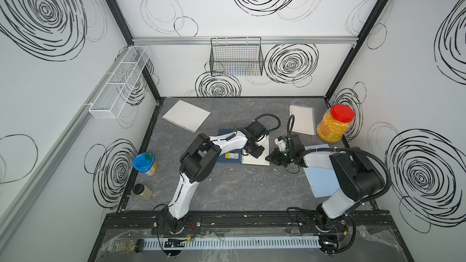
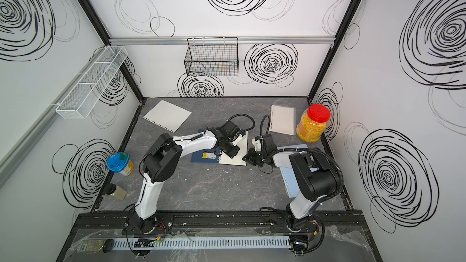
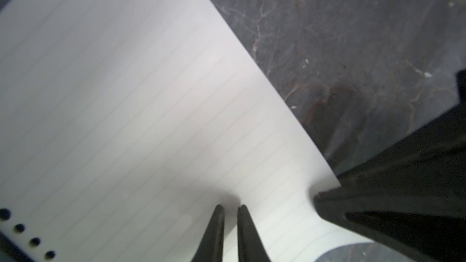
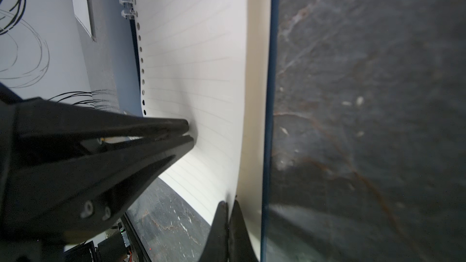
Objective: Tear off pages from different notebooks
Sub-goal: Tear off the paper from the notebook.
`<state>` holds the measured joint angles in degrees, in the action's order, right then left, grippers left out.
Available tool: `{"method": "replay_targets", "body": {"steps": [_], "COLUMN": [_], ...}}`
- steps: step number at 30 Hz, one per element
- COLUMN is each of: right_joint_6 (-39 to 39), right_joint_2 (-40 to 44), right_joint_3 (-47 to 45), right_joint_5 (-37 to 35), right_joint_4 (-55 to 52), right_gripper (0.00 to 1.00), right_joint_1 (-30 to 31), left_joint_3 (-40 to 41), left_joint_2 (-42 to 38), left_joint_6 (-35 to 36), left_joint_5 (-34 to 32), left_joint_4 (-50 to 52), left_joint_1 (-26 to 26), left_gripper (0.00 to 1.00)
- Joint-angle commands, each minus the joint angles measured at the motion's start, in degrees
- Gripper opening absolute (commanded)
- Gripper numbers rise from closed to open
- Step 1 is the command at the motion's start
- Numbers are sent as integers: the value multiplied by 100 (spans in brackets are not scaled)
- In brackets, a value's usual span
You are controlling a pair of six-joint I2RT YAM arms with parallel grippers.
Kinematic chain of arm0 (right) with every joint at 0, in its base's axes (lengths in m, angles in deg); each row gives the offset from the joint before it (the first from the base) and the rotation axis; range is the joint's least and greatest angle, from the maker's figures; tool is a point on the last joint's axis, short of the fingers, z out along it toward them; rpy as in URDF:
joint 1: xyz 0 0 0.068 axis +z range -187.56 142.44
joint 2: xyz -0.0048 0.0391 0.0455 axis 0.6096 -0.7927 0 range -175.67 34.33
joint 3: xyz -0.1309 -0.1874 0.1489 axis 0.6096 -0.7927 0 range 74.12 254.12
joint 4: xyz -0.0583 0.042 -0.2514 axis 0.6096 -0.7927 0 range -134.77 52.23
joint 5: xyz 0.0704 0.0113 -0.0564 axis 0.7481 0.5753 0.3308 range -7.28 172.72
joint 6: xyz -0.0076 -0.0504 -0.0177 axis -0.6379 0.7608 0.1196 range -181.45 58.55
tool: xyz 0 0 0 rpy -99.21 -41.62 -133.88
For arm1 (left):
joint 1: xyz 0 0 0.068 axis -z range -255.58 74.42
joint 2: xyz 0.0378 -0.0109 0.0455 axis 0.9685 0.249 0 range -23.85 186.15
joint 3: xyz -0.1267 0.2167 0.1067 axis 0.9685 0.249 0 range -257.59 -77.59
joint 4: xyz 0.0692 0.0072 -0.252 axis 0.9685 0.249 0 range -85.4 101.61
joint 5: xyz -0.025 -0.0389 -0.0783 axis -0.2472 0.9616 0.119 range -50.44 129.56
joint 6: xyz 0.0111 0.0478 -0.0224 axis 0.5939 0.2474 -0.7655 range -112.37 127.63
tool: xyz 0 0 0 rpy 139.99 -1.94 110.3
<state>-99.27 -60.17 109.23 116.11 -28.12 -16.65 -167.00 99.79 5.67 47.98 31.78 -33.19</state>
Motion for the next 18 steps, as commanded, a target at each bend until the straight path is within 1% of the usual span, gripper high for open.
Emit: {"method": "replay_targets", "body": {"steps": [1,2,5,11,14,18], "right_joint_6": [65,57,56,58,54,12], "right_joint_2": [-73,-75,-77,-86,-120,-166], "right_joint_3": [-126,-145,-171,-133,-102,-59], "right_joint_5": [76,80,96,153,244,337], "right_joint_4": [41,62,113,159,202,308], "right_gripper": [0,0,0,0,0,0], "right_joint_1": [-51,-60,-74,-100,-131,-168], "left_joint_3": [-258,-278,-234,107,345,537], "left_joint_2": [18,-39,-258,-526,-542,-507], "left_joint_6": [-252,-312,-431,-646,-606,-578], "left_joint_5": [44,41,70,23,-78,-86], "left_joint_4": [59,-6,-196,-439,-507,-529], "left_joint_1": [-251,-287,-457,-1019,-1223,-1363], "left_gripper": [39,43,47,48,48,47]}}
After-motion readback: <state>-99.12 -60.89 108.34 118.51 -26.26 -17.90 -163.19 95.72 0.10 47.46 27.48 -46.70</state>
